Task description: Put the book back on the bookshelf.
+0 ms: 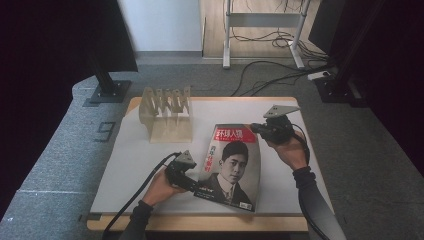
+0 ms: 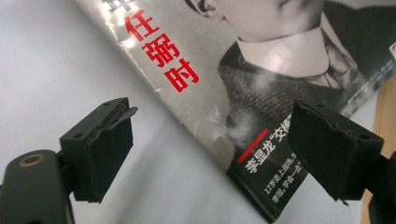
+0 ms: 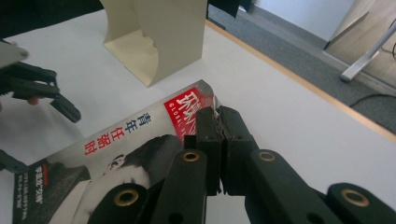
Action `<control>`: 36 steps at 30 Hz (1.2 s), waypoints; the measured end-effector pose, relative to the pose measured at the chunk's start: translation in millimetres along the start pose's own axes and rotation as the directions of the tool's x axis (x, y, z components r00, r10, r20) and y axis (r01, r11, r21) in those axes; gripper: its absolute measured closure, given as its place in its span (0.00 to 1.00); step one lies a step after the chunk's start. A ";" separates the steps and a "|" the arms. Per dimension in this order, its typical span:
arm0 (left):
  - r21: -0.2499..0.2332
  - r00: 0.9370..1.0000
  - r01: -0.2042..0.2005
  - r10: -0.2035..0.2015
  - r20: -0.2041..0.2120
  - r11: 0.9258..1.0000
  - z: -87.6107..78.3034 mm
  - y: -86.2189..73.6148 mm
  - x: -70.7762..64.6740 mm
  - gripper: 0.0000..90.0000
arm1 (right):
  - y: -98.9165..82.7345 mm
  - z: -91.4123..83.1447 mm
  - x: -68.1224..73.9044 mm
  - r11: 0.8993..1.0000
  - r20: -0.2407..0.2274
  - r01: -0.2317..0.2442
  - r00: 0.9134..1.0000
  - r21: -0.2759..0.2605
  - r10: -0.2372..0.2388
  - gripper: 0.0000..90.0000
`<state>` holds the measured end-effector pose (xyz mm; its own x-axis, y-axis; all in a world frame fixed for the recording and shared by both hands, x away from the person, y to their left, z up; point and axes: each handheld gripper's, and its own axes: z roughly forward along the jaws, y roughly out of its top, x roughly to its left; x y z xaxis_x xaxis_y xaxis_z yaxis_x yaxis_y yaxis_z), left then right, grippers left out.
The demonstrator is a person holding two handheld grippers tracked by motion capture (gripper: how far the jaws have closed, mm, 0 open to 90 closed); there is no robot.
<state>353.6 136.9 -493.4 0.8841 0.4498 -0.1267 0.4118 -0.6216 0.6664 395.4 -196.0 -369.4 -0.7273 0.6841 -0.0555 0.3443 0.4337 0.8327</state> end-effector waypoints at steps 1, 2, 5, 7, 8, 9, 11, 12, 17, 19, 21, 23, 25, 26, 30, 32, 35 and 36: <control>0.004 1.000 -0.006 0.006 0.003 1.000 0.9 2.4 0.6 0.16 | 2.8 -2.2 1.0 1.000 -0.002 0.007 1.000 -0.004 -0.007 0.96; 0.004 1.000 -0.006 0.006 0.003 1.000 0.9 2.4 0.6 0.16 | 6.0 -4.6 2.3 1.000 -0.004 0.016 1.000 -0.010 -0.016 0.96; 0.017 1.000 -0.027 0.027 0.006 0.999 5.5 8.6 3.4 0.17 | 12.8 -9.3 4.8 0.999 -0.010 0.039 0.999 -0.020 -0.039 0.96; 0.032 0.999 -0.044 0.044 0.009 0.999 9.0 11.4 5.5 0.17 | 16.9 -12.1 6.4 0.998 -0.015 0.055 0.998 -0.025 -0.055 0.96; 0.032 0.999 -0.047 0.047 0.013 0.998 10.6 12.2 6.8 0.18 | 18.7 -13.4 7.1 0.998 -0.017 0.060 0.998 -0.028 -0.061 0.96; 0.032 0.999 -0.047 0.047 0.013 0.998 10.6 12.2 6.8 0.19 | 18.7 -13.4 7.1 0.998 -0.017 0.060 0.998 -0.028 -0.061 0.96; 0.047 0.998 -0.042 0.040 0.041 0.998 15.7 14.4 13.0 0.19 | 23.5 -17.8 8.9 0.996 -0.023 0.078 0.997 -0.041 -0.079 0.96; 0.052 0.998 -0.046 0.043 0.054 0.998 17.4 15.1 14.7 0.21 | 24.7 -19.0 9.2 0.996 -0.025 0.082 0.996 -0.044 -0.083 0.96; 0.055 0.990 -0.068 0.061 0.127 0.996 24.5 18.7 17.5 0.32 | 27.7 -22.9 10.3 0.994 -0.033 0.093 0.995 -0.055 -0.095 0.96; 0.057 0.987 -0.071 0.062 0.149 0.996 25.0 19.7 17.6 0.40 | 27.8 -23.4 10.4 0.994 -0.036 0.095 0.995 -0.059 -0.097 0.96; 0.065 0.984 -0.067 0.055 0.169 0.996 24.7 20.5 18.9 0.45 | 27.5 -23.5 10.3 0.994 -0.038 0.095 0.995 -0.059 -0.097 0.96; 0.064 0.982 -0.058 0.045 0.183 0.996 24.1 20.7 19.9 0.54 | 27.1 -23.7 9.3 0.994 -0.037 0.094 0.995 -0.057 -0.096 0.96; 0.052 0.977 -0.042 0.030 0.209 0.998 20.6 21.5 22.5 0.64 | 26.8 -23.7 8.2 0.994 -0.033 0.089 0.995 -0.057 -0.090 0.96; 0.048 0.975 -0.034 0.023 0.219 0.998 18.5 22.2 23.4 0.68 | 26.8 -23.7 8.2 0.994 -0.033 0.089 0.995 -0.057 -0.090 0.96; 0.019 0.972 -0.046 0.041 0.232 0.999 10.6 25.1 22.3 0.79 | 26.7 -24.0 4.8 0.995 -0.027 0.085 0.996 -0.056 -0.086 0.96; -0.002 0.980 -0.060 0.059 0.190 0.998 4.5 28.5 19.5 0.82 | 28.0 -26.1 2.4 0.995 -0.015 0.083 0.996 -0.057 -0.084 0.96; -0.022 0.986 -0.070 0.073 0.151 0.997 -0.5 31.1 19.1 0.86 | 31.3 -31.6 0.2 0.994 -0.001 0.082 0.997 -0.077 -0.083 0.96; -0.033 0.988 -0.074 0.077 0.133 0.997 -3.1 32.5 19.0 0.86 | 31.3 -31.6 0.2 0.994 -0.001 0.082 0.997 -0.077 -0.083 0.96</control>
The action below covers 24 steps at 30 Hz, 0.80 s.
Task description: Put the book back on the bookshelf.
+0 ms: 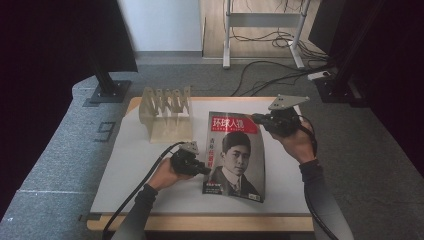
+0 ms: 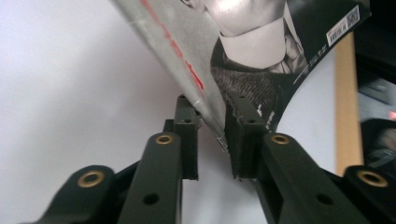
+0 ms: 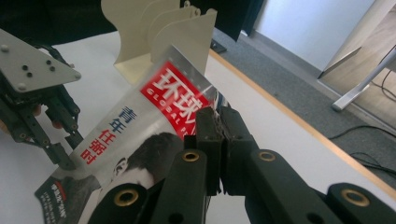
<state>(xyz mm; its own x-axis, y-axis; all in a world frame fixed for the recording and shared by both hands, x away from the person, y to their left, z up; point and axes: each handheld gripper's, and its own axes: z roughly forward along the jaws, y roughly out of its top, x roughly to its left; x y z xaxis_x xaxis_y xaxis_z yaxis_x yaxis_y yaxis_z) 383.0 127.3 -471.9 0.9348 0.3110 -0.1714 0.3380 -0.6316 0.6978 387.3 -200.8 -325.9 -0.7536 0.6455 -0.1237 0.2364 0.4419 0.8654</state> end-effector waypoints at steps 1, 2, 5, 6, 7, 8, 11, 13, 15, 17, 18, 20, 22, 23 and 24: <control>-0.009 1.000 -0.008 0.007 -0.012 1.000 -2.1 1.2 -0.4 0.87 | 1.6 -2.5 -1.0 1.000 0.006 0.008 1.000 -0.009 -0.008 0.96; -0.022 0.999 -0.022 0.022 -0.038 0.999 -6.0 3.0 -0.8 0.90 | 5.2 -8.0 -2.8 0.999 0.017 0.020 1.000 -0.029 -0.019 0.96; -0.059 0.994 -0.054 0.048 -0.102 0.997 -17.1 6.9 -2.7 0.92 | 8.6 -13.0 -4.8 0.998 0.024 0.017 1.000 -0.061 -0.016 0.96; -0.079 0.991 -0.073 0.063 -0.119 0.994 -21.9 7.1 -4.1 0.94 | 12.2 -18.4 -5.5 0.996 0.027 0.015 1.000 -0.093 -0.013 0.96; -0.079 0.991 -0.073 0.063 -0.119 0.994 -21.9 7.1 -4.1 0.94 | 12.2 -18.4 -5.5 0.996 0.027 0.015 1.000 -0.093 -0.013 0.96; -0.067 0.988 -0.087 0.077 -0.137 0.994 -21.9 6.4 -6.5 0.94 | 13.2 -20.0 -4.9 0.995 0.024 0.018 1.000 -0.099 -0.015 0.96; -0.047 0.984 -0.107 0.099 -0.148 0.993 -20.5 2.1 -11.6 0.96 | 9.8 -20.8 -2.3 0.995 0.023 0.019 1.000 -0.097 -0.017 0.96; -0.043 0.983 -0.116 0.109 -0.146 0.992 -20.4 -0.5 -14.7 0.96 | 8.4 -22.9 -1.8 0.995 0.014 0.015 1.000 -0.102 -0.013 0.96; -0.029 0.981 -0.136 0.130 -0.146 0.990 -20.2 -2.2 -19.5 0.96 | 8.6 -24.9 0.9 0.995 0.013 0.022 1.000 -0.094 -0.021 0.96; -0.023 0.978 -0.150 0.145 -0.150 0.988 -20.0 -3.7 -21.9 0.96 | 9.4 -27.4 4.6 0.996 0.008 0.033 0.999 -0.085 -0.032 0.96; -0.023 0.978 -0.150 0.145 -0.150 0.988 -20.0 -3.7 -21.9 0.96 | 9.8 -28.7 6.6 0.996 0.007 0.036 0.999 -0.083 -0.036 0.96; -0.030 0.977 -0.151 0.145 -0.154 0.988 -19.5 -5.8 -23.8 0.96 | 9.9 -30.5 8.1 0.996 0.006 0.043 0.999 -0.078 -0.042 0.96; -0.039 0.978 -0.151 0.143 -0.153 0.988 -19.1 -7.6 -25.2 0.96 | 8.4 -35.6 11.4 0.996 0.001 0.049 0.999 -0.070 -0.050 0.96; -0.041 0.977 -0.154 0.145 -0.156 0.987 -18.8 -7.9 -26.0 0.96 | 8.4 -35.6 11.4 0.996 0.001 0.049 0.999 -0.070 -0.050 0.96; -0.033 0.975 -0.165 0.157 -0.159 0.986 -18.8 -7.6 -26.7 0.95 | 7.4 -37.1 12.1 0.996 0.001 0.053 0.999 -0.069 -0.053 0.96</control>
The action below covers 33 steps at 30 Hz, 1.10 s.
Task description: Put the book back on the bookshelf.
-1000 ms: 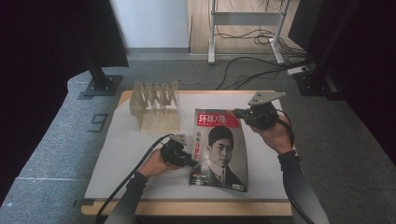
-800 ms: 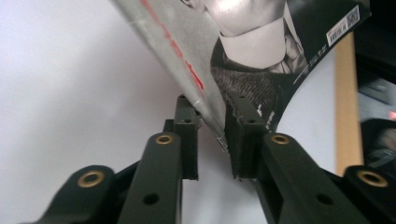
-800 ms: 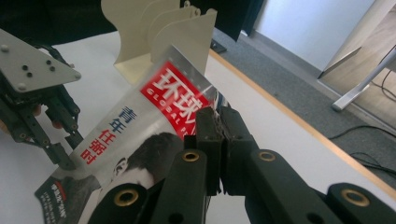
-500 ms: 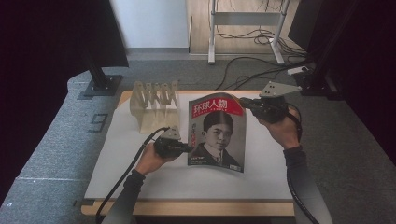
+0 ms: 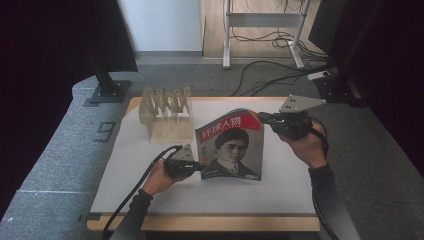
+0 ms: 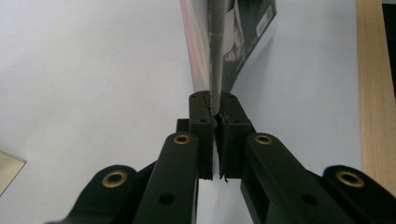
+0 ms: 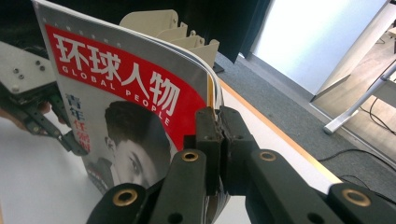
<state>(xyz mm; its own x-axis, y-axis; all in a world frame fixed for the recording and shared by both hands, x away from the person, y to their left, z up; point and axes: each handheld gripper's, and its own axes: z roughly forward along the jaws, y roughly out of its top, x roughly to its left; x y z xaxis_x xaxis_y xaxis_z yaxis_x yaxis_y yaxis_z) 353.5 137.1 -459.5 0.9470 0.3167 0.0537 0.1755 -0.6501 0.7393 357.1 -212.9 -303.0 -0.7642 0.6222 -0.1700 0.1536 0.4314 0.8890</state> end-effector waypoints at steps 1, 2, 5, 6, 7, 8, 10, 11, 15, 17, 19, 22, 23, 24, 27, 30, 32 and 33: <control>0.003 1.000 -0.010 0.010 -0.006 1.000 0.7 1.6 -2.0 0.93 | -2.2 -3.3 1.2 1.000 -0.004 0.005 1.000 -0.001 -0.005 0.96; 0.006 1.000 -0.021 0.021 -0.009 1.000 0.9 3.0 -2.7 0.92 | -3.1 -5.1 1.7 1.000 -0.006 0.008 1.000 -0.001 -0.008 0.96; -0.011 1.000 -0.027 0.027 -0.016 1.000 -0.3 6.8 -3.6 0.89 | -4.7 -7.9 2.4 1.000 -0.011 0.008 1.000 -0.009 -0.008 0.96; -0.020 1.000 -0.024 0.024 -0.014 1.000 -1.6 8.9 -3.2 0.88 | -5.3 -9.1 2.6 1.000 -0.011 0.008 1.000 -0.011 -0.008 0.96; -0.034 1.000 -0.026 0.026 -0.010 0.999 -4.3 13.0 -2.6 0.87 | -6.0 -11.5 2.7 1.000 -0.014 0.013 1.000 -0.011 -0.013 0.95; -0.043 0.999 -0.032 0.032 -0.016 0.999 -6.6 16.6 -2.5 0.86 | -6.4 -12.5 2.9 1.000 -0.016 0.013 1.000 -0.011 -0.013 0.96; -0.060 0.999 -0.037 0.036 -0.022 0.997 -11.2 24.7 -2.4 0.86 | -6.8 -13.4 3.0 1.000 -0.018 0.016 1.000 -0.014 -0.017 0.96; -0.063 0.999 -0.041 0.039 -0.025 0.997 -13.3 27.9 -2.0 0.86 | -7.2 -14.3 3.1 1.000 -0.019 0.018 1.000 -0.014 -0.018 0.95; -0.077 0.998 -0.052 0.050 -0.024 0.996 -24.1 48.2 -0.1 0.83 | -9.8 -16.8 3.4 1.000 -0.026 0.017 1.000 -0.019 -0.017 0.95; -0.082 0.999 -0.050 0.049 -0.017 0.995 -25.4 51.5 0.4 0.81 | -10.3 -17.1 3.3 1.000 -0.027 0.018 0.999 -0.020 -0.018 0.95; -0.088 0.999 -0.034 0.035 0.009 0.996 -29.3 60.4 3.4 0.71 | -11.4 -17.8 3.0 1.000 -0.030 0.018 0.999 -0.024 -0.019 0.95; -0.105 1.000 -0.019 0.022 0.023 0.994 -32.0 64.6 5.6 0.71 | -12.3 -18.4 3.1 1.000 -0.029 0.017 0.999 -0.023 -0.017 0.95; -0.109 1.000 -0.014 0.017 0.024 0.994 -33.4 66.4 6.5 0.71 | -12.3 -18.4 3.1 1.000 -0.029 0.017 0.999 -0.023 -0.017 0.95; -0.111 1.000 -0.011 0.012 0.012 0.994 -35.2 69.7 7.1 0.75 | -12.8 -18.8 3.0 1.000 -0.030 0.017 0.999 -0.023 -0.017 0.95; -0.105 1.000 -0.015 0.014 -0.012 0.994 -35.2 72.3 6.6 0.83 | -13.2 -18.7 2.7 1.000 -0.027 0.015 1.000 -0.022 -0.016 0.95; -0.104 1.000 -0.002 -0.001 -0.026 0.995 -36.0 72.6 8.6 0.87 | -14.0 -18.0 2.1 1.000 -0.026 0.014 1.000 -0.018 -0.015 0.95; -0.108 1.000 -0.001 -0.003 -0.029 0.994 -36.6 72.7 9.1 0.87 | -14.3 -17.6 2.1 1.000 -0.027 0.012 1.000 -0.021 -0.013 0.95; -0.116 0.999 0.003 -0.007 -0.032 0.993 -37.0 73.0 9.5 0.87 | -14.4 -17.4 2.2 1.000 -0.027 0.012 1.000 -0.022 -0.012 0.95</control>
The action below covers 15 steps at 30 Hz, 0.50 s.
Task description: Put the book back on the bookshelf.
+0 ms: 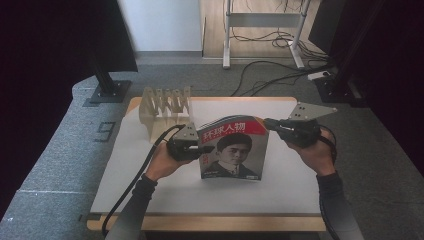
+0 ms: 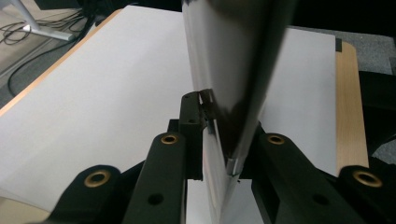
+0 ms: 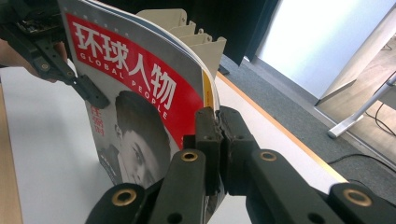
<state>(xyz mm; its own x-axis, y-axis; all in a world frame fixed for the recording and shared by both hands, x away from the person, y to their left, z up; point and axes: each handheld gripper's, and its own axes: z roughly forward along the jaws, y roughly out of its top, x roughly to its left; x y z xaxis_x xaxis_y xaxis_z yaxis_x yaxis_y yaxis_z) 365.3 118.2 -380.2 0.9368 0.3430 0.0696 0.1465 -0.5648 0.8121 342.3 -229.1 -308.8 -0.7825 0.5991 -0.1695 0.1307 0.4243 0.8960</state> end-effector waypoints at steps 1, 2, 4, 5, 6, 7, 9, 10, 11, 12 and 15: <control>-0.012 1.000 0.006 -0.006 -0.002 1.000 -1.1 0.9 0.6 0.87 | 0.4 0.3 0.5 1.000 -0.001 0.001 1.000 -0.001 -0.001 0.95; -0.024 1.000 0.006 -0.006 -0.015 1.000 -3.0 3.1 0.4 0.87 | 0.7 0.5 0.8 1.000 -0.001 0.001 1.000 -0.002 -0.001 0.95; -0.013 1.000 -0.001 0.001 -0.019 1.000 -3.0 5.0 -0.2 0.91 | 1.6 0.3 1.0 1.000 0.001 0.008 1.000 0.000 -0.008 0.95; -0.013 1.000 -0.001 0.001 -0.019 1.000 -3.0 5.0 -0.2 0.93 | 1.6 0.3 1.0 1.000 0.001 0.008 1.000 0.000 -0.008 0.95; -0.010 1.000 0.002 -0.002 -0.015 1.000 -2.9 5.6 -0.1 0.93 | 1.8 0.2 1.2 1.000 0.002 0.009 1.000 0.002 -0.009 0.95; -0.006 1.000 0.009 -0.009 -0.005 1.000 -3.0 5.9 1.0 0.95 | 1.0 0.2 1.3 1.000 0.005 0.010 1.000 0.005 -0.010 0.94; -0.007 1.000 0.017 -0.017 0.001 1.000 -2.9 5.7 1.8 0.95 | -0.7 -0.1 0.6 1.000 0.006 0.004 1.000 0.002 -0.004 0.94; -0.009 0.999 0.040 -0.039 0.009 0.999 -2.8 5.4 3.5 0.96 | -2.3 -0.7 -0.2 1.000 0.006 -0.002 1.000 -0.004 0.002 0.93; -0.008 0.999 0.045 -0.045 0.006 0.999 -2.8 5.4 3.5 0.96 | -3.4 -1.7 -1.2 1.000 0.006 -0.007 1.000 -0.007 0.007 0.92; -0.008 0.999 0.045 -0.045 0.006 0.999 -2.8 5.4 3.5 0.96 | -3.4 -1.7 -1.2 1.000 0.006 -0.007 1.000 -0.007 0.007 0.92; -0.005 0.999 0.033 -0.033 -0.001 0.999 -3.1 5.7 1.3 0.96 | -9.3 -5.4 -4.9 0.999 0.017 -0.037 0.999 -0.011 0.037 0.84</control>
<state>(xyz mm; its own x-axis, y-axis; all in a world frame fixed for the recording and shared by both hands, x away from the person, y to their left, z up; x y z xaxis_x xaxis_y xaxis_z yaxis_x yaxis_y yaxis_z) 366.4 117.8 -373.7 0.9312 0.3620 0.0432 0.1756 -0.5491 0.8171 341.6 -239.7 -314.1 -0.7669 0.6255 -0.1433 0.1525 0.3946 0.9061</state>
